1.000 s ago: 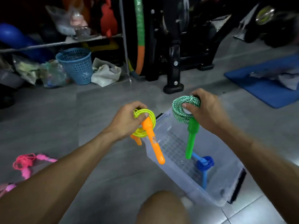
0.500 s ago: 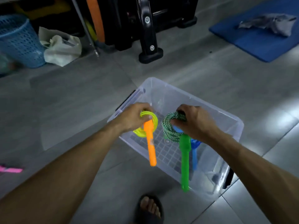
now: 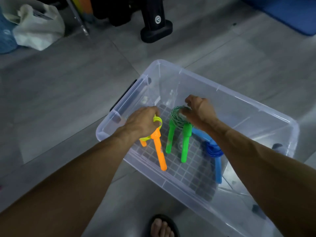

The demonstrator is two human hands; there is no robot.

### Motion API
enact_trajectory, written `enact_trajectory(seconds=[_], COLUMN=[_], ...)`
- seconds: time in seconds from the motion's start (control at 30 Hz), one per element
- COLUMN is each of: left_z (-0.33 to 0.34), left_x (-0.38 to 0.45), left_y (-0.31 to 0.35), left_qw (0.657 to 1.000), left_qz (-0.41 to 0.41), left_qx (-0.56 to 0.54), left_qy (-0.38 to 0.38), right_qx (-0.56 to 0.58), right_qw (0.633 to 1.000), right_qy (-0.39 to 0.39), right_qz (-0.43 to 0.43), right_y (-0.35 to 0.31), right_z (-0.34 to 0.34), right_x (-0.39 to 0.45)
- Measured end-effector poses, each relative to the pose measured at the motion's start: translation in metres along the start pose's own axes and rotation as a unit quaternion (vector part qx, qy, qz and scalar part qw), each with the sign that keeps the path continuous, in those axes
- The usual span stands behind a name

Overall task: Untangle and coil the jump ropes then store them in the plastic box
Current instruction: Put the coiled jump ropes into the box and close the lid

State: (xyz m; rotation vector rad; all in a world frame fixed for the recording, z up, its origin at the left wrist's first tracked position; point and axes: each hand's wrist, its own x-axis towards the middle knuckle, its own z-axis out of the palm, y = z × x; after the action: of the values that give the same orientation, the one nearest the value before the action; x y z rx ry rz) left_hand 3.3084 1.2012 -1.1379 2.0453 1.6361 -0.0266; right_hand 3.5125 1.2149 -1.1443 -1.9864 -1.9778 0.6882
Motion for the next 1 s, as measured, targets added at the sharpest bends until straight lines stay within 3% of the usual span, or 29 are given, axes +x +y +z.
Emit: enact_trajectory(seconds=[0.2, 0.47, 0.8, 1.0], left_z=[-0.023, -0.081, -0.142, -0.174], left_x=[-0.022, -0.125, -0.283, -0.38], left_y=[-0.007, -0.026, -0.105, -0.163], left_qw=[0.999, 0.995, 0.992, 0.978], left_qz=[0.018, 0.035, -0.068, -0.134], left_qx=[0.023, 0.014, -0.012, -0.019], left_qy=[0.045, 0.096, 0.108, 0.161], right_qx=[-0.003, 0.008, 0.012, -0.023], right_qw=[0.997, 0.988, 0.961, 0.931], right_qy=[0.039, 0.043, 0.008, -0.033], right_qz=[-0.061, -0.151, -0.277, -0.363], right_y=[-0.029, -0.118, -0.286, -0.411], right_z=[-0.013, -0.049, -0.048, -0.025], right_x=[-0.004, -0.031, -0.092, -0.135])
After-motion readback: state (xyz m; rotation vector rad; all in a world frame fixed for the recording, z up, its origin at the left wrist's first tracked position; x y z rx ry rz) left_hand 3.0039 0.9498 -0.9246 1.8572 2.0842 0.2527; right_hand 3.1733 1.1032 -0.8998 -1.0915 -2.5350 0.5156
